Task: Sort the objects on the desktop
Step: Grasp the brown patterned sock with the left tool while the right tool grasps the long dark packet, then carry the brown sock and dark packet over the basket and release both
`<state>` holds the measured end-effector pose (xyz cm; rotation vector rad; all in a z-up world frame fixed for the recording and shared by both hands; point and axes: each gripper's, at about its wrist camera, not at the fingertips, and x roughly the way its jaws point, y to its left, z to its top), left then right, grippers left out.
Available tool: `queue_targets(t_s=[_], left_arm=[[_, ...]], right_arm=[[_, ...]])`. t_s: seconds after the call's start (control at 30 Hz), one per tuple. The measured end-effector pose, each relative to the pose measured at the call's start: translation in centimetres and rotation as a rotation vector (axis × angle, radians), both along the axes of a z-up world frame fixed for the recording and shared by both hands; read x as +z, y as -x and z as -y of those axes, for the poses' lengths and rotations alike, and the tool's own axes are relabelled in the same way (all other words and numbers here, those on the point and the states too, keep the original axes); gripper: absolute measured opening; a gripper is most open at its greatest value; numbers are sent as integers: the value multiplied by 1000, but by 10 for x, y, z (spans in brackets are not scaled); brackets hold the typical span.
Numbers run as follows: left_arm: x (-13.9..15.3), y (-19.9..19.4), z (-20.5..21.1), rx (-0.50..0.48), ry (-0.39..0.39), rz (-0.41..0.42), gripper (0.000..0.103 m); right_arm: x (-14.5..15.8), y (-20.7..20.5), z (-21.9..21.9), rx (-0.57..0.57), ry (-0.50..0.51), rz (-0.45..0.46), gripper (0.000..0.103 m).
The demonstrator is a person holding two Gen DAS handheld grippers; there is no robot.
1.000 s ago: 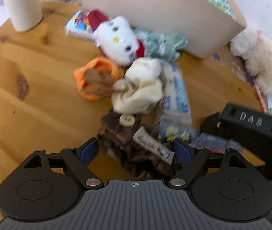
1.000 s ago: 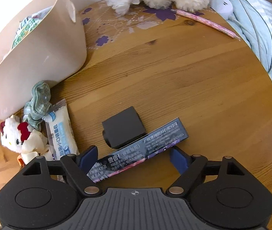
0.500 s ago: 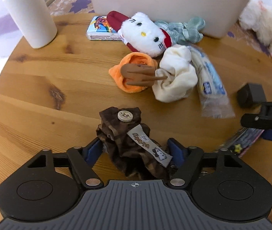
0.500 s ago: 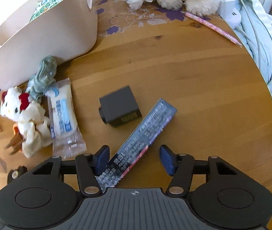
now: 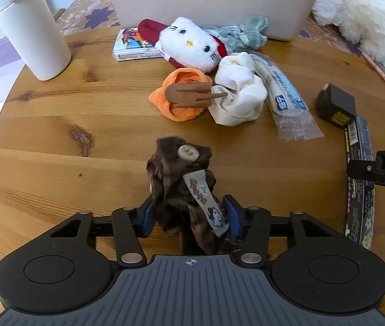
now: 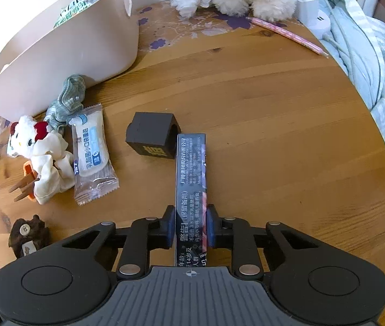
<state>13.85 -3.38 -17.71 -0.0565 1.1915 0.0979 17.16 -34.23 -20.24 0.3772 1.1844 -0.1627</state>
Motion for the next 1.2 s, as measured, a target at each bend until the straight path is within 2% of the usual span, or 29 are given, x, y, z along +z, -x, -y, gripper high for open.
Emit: queue_targets(t_s=[0.2, 0.43, 0.6, 0.8, 1.07, 1.2], left_arm=[[0, 7, -5, -8, 2, -3, 46], [11, 12, -15, -23, 1, 34, 45], [23, 9, -24, -5, 18, 54, 45], [44, -7, -35, -15, -10, 119, 45], [89, -45, -48, -37, -41, 256, 45], [108, -66, -53, -31, -55, 324, 45]], right_arm=[[16, 7, -2, 20, 5, 63, 21], [46, 4, -3, 53, 5, 152, 21], [61, -7, 1, 47, -41, 181, 21], [82, -26, 0, 80, -18, 237, 21], [122, -62, -8, 115, 13, 343, 21], [136, -80, -6, 100, -21, 375, 21]])
